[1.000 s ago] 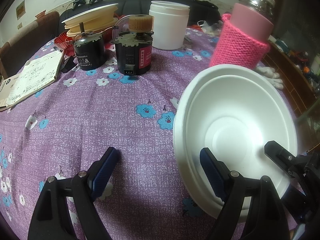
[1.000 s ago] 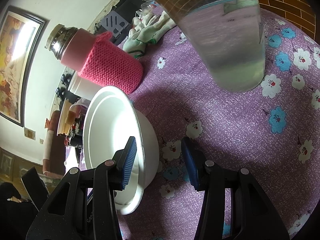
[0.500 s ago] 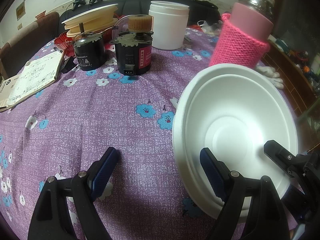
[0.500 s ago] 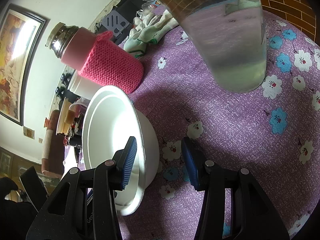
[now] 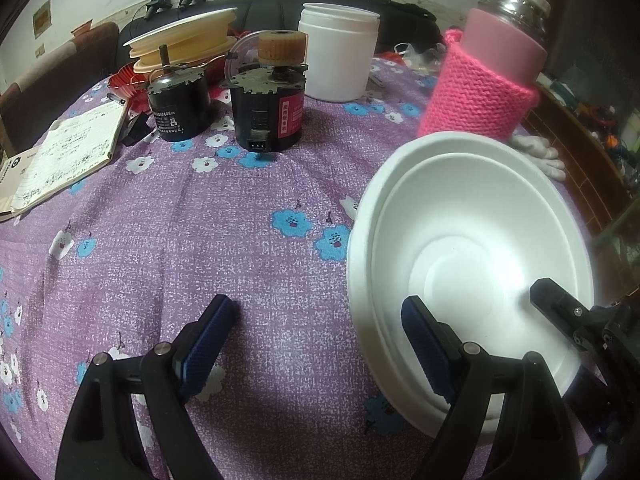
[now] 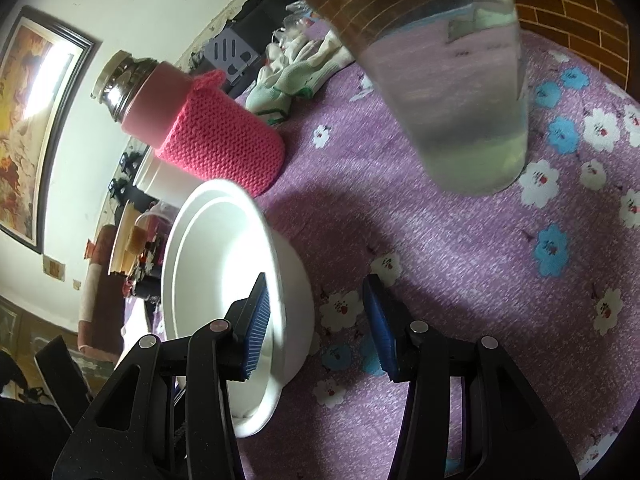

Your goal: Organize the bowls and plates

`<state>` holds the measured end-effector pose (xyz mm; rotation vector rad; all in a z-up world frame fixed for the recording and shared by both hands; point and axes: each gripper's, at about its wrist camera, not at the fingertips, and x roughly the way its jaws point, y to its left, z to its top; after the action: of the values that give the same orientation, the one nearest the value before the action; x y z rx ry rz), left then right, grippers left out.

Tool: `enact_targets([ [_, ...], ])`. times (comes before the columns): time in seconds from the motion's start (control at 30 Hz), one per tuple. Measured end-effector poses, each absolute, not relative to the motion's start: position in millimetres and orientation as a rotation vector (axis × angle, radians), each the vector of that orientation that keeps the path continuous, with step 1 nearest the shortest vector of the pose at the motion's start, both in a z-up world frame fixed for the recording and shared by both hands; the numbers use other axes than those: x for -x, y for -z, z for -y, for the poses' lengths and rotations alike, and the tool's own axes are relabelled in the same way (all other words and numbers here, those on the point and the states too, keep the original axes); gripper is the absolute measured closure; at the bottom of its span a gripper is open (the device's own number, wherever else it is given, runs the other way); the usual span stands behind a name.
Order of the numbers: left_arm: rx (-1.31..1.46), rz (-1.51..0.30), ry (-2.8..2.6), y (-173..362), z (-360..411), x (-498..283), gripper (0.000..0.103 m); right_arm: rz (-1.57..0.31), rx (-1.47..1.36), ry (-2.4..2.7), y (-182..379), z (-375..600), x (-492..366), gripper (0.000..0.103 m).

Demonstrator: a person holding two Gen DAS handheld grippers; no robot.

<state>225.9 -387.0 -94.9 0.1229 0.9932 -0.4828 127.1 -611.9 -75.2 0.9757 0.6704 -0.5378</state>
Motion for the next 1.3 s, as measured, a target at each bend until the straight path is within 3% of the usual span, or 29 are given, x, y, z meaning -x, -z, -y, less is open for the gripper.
enact_targets([
  [0.93, 0.026, -1.057, 0.487, 86, 367, -242, 0.018, -0.684, -1.062, 0.439, 81, 613, -128, 0.057],
  [1.07, 0.054, -1.104, 0.535, 87, 366, -243, 0.026, -0.674, -1.089, 0.429, 82, 614, -127, 0.057],
  [1.3, 0.172, -1.145, 0.613, 75, 357, -246, 0.026, -0.649, -1.141, 0.399, 81, 616, -120, 0.057],
])
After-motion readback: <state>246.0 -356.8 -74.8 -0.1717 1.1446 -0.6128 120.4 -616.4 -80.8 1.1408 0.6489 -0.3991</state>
